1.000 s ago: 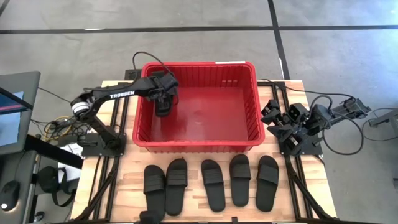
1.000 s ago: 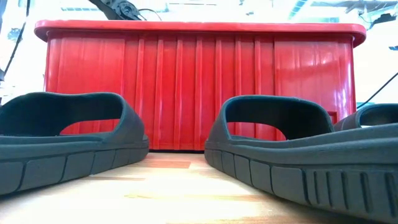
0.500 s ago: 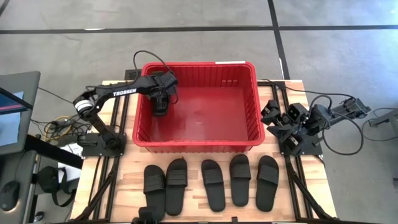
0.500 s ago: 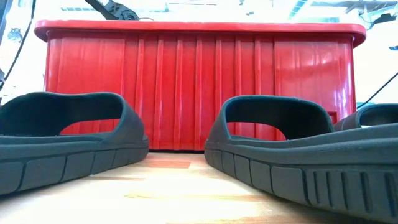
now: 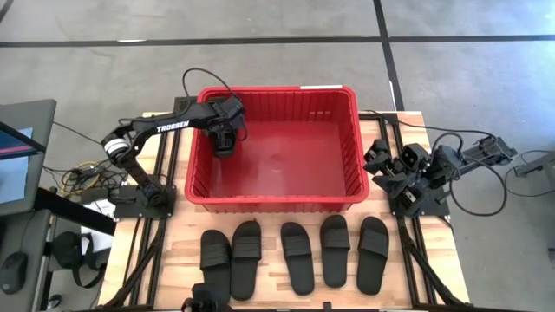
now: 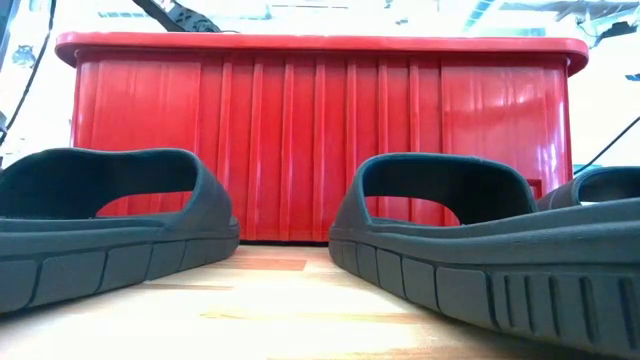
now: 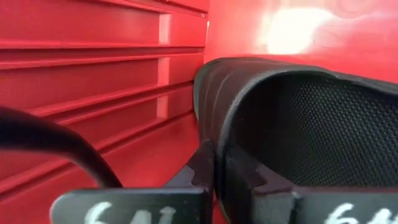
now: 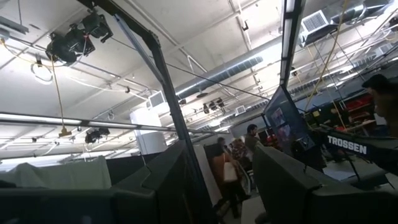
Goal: Pick and place slides into bin
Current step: Put the black slides into the red bin
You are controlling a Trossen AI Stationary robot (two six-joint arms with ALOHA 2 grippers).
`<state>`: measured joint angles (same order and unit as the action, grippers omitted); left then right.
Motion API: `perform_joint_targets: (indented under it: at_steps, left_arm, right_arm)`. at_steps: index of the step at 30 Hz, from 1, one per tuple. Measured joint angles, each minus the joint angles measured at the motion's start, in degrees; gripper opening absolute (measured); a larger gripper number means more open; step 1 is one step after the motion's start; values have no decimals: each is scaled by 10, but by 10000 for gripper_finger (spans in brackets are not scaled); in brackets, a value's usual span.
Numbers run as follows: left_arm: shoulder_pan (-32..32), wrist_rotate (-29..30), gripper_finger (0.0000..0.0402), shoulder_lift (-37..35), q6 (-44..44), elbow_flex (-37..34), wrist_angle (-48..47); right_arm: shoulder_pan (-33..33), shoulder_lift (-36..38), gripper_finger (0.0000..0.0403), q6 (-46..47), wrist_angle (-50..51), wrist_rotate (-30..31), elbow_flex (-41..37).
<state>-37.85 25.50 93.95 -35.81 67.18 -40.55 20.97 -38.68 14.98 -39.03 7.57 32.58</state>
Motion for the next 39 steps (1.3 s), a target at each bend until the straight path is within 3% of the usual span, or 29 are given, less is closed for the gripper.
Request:
perform_joint_targets:
  at_steps: [8,16,24,39]
  left_arm:
    - [-5,-25,5,0,-5,0,1]
    - [-10,-29,55,0,2,0,-5]
    - [-14,-80,83,0,25,0,-26]
    - [-14,-88,152,0,27,0,-49]
  right_arm:
    - [0,0,173,0,0,0,0]
    - [0,0,173,0,0,0,0]
    - [0,0,172,0,0,0,0]
    - [0,0,173,0,0,0,0]
